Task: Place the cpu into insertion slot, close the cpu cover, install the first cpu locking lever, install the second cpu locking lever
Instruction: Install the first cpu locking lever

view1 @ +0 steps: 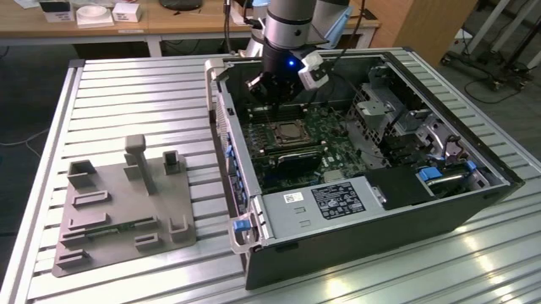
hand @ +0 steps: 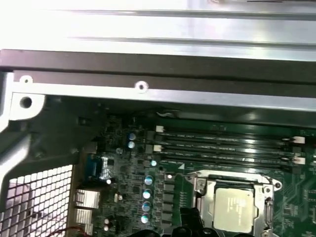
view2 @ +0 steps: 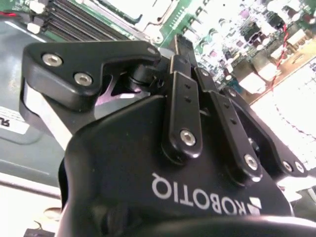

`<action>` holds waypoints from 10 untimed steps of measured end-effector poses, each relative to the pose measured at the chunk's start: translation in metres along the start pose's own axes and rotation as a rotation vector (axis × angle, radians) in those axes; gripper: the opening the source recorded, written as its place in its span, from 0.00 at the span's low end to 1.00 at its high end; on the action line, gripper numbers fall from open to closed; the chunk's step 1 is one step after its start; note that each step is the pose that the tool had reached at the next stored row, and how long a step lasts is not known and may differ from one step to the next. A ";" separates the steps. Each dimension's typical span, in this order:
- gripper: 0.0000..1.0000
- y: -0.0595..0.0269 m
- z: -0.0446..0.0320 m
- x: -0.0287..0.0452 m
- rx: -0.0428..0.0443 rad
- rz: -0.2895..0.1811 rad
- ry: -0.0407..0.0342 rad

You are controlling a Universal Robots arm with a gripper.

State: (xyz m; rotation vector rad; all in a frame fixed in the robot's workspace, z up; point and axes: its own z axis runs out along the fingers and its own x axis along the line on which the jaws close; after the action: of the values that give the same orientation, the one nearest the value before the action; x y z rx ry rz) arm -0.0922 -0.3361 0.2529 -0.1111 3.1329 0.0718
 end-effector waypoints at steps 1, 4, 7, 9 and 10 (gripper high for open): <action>0.11 0.0001 -0.0007 0.0009 0.0000 0.000 -0.0020; 0.11 0.0006 -0.0035 0.0019 0.0002 0.000 -0.0091; 0.11 0.0022 -0.0078 0.0027 0.0009 0.005 -0.0162; 0.11 0.0030 -0.0093 0.0037 0.0011 0.010 -0.0199; 0.11 0.0032 -0.0092 0.0051 0.0008 0.014 -0.0209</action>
State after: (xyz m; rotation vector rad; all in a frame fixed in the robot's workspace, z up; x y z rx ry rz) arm -0.0975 -0.3338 0.2623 -0.0878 3.1131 0.0713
